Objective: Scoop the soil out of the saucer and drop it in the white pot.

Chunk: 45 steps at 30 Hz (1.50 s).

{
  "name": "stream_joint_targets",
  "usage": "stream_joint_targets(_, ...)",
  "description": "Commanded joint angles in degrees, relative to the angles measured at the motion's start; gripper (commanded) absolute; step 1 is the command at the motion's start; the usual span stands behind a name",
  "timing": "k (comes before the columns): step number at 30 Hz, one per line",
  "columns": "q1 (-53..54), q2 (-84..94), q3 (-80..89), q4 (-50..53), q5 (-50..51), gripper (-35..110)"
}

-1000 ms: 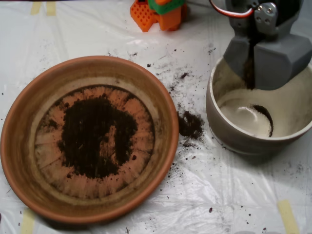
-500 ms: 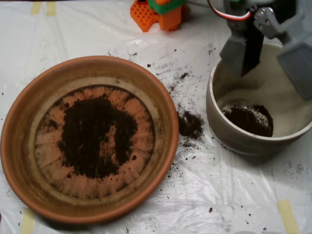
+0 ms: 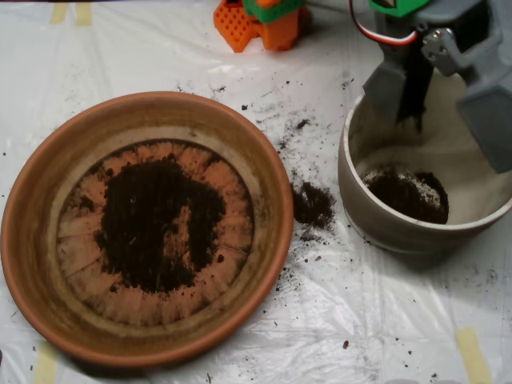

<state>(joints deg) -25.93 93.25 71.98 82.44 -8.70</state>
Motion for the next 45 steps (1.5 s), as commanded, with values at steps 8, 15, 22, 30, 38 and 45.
stream_joint_targets(8, 16.52, 12.48, -12.04, -0.97, 8.61, 43)
stream_joint_targets(15, 32.52, 22.15, 3.78, -8.00, 13.36, 44)
stream_joint_targets(22, 46.41, 27.95, 28.74, -17.49, 11.87, 44)
stream_joint_targets(30, 58.27, 20.39, 42.36, -25.22, 9.49, 45)
stream_joint_targets(38, 61.61, 2.55, 41.31, -27.07, 6.24, 48)
stream_joint_targets(45, 63.63, -9.93, 33.13, -23.99, 5.45, 50)
